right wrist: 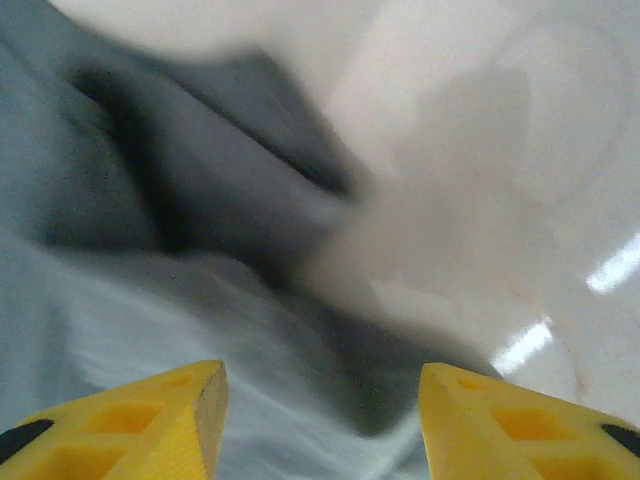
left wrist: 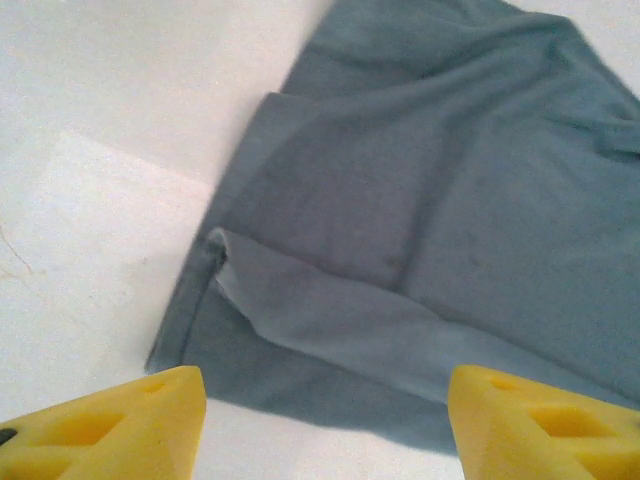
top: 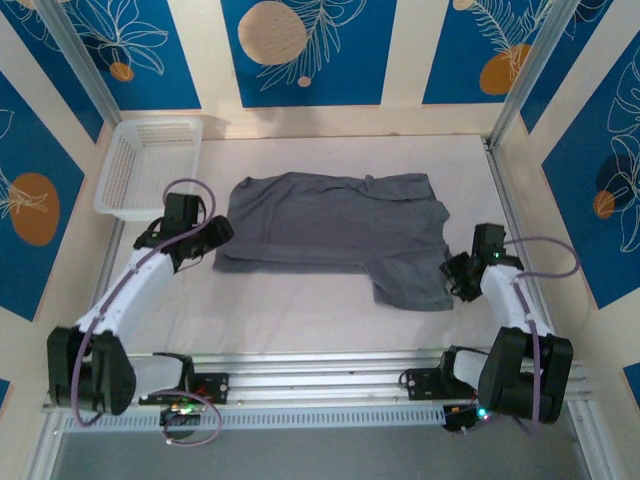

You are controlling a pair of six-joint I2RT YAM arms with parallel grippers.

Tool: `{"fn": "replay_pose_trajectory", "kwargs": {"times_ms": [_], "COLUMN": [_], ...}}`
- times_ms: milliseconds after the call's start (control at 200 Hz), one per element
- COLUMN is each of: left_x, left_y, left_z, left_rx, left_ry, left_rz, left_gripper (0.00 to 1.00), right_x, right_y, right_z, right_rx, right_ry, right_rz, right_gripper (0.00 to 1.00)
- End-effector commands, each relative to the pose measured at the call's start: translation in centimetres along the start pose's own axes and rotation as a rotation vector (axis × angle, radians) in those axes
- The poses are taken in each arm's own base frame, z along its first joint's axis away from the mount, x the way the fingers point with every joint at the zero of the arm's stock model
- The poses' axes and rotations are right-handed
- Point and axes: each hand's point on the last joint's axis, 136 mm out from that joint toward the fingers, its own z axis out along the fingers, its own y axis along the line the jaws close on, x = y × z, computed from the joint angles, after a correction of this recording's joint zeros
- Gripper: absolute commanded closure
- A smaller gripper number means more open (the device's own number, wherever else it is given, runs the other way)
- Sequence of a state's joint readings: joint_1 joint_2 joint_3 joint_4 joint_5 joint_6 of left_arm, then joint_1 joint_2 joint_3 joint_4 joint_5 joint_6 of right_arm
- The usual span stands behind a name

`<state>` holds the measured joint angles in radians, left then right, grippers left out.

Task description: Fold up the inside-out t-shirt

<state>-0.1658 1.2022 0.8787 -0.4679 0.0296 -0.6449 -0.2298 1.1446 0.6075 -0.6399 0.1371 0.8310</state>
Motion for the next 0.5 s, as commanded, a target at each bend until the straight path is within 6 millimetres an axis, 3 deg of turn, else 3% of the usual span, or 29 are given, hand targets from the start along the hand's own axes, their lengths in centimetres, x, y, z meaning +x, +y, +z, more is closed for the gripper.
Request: {"fn": "replay_pose_trajectory", "kwargs": {"times_ms": [0,170,215,330,435,495], "left_x": [2.5,3.3,3.3,3.1,2.9,3.0], "left_y": [0.4,1.3,1.2,1.3,1.4,1.3], "left_z": [0.4,1.8,2.0,2.1,1.9,1.7], "left_rx": [0.016,-0.030,-0.029,-0.040,-0.047,-0.045], "left_ry": [0.065,0.112,0.121,0.112,0.105,0.109], "left_rz": [0.005,0.015,0.010,-0.002,-0.002,0.004], "left_gripper": [0.35,0.35,0.35,0.35,0.35,0.35], "right_x": [2.7,2.8,2.9,3.2,4.3,5.1], "right_y": [-1.5,-0.8,-0.3,0.8,2.1,4.2], "right_z": [1.2,2.9,3.0,1.9,0.3,-1.3], "right_rx": [0.023,0.021,0.010,-0.015,-0.056,-0.111], "right_ry": [0.093,0.129,0.145,0.136,0.150,0.169], "right_rz": [0.041,-0.006,-0.010,-0.042,-0.091,-0.139], "right_gripper": [0.47,0.50,0.60,1.00,1.00,1.00]}}
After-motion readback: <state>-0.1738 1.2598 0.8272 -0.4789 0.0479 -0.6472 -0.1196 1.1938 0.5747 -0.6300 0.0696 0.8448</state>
